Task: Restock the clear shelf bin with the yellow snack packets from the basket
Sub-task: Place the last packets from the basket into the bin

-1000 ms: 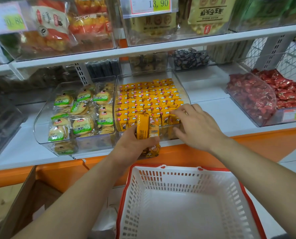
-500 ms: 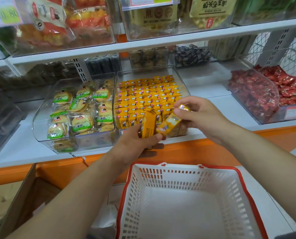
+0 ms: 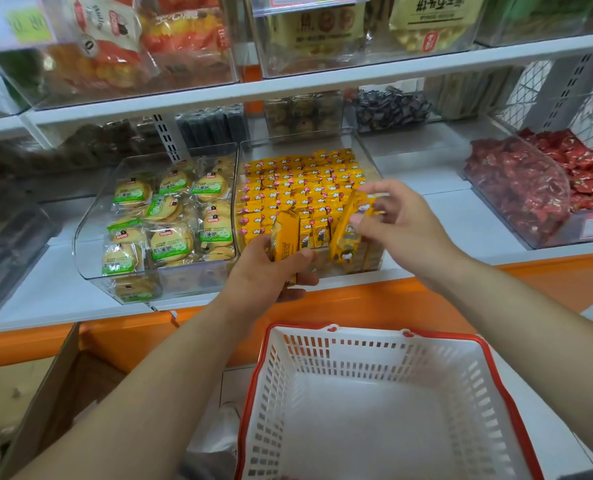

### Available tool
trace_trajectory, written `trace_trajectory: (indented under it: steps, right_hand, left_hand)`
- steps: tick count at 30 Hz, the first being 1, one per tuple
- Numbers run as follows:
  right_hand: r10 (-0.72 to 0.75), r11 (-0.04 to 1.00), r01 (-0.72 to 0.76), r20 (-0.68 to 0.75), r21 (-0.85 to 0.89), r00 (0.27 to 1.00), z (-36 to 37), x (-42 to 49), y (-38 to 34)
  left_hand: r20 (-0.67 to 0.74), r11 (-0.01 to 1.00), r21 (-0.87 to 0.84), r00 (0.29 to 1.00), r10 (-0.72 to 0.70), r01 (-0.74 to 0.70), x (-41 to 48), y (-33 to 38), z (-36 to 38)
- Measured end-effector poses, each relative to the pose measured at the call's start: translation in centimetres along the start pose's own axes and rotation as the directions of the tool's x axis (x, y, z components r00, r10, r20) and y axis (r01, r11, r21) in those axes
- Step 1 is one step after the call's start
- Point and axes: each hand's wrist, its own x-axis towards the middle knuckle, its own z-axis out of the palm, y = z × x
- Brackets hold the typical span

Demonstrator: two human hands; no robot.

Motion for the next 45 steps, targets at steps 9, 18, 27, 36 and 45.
trace_trajectory:
  steps: [9,18,27,36,45]
  right_hand:
    - [-0.314,0.885,0.297,0.011,-0.357,0.949,0.4,1.2,0.7]
    - [-0.313,0.546,0.402,0.267,-0.735,0.912,0.1,1.2,1.4]
    - [-0.125,0.252,0.356,0.334,-0.900,0.934,1.0,0.6,3.3]
    - [-0.006,0.954,0.065,0.198,-0.294,0.980,2.9,-0.3,-0.6]
    - [0.163,0.983,-0.181,0.264,0.043,0.951,1.9,0.0,-0.6]
  left_hand:
    - [-0.014,0.998,0.066,1.000,0.005,-0.004,-0.2,0.1,0.3]
    - [-0.028,0.997,0.083,1.000,-0.005,0.008,0.1,-0.2,0.2]
    - [-0.038,0.992,0.124,0.999,-0.009,0.014,0.1,-0.4,-0.1]
    - [-0.017,0.954,0.295,0.999,0.052,-0.044,0.3,-1.0,0.2]
    - [-0.008,0.943,0.314,0.993,0.122,-0.113,0.2,-0.7,0.6]
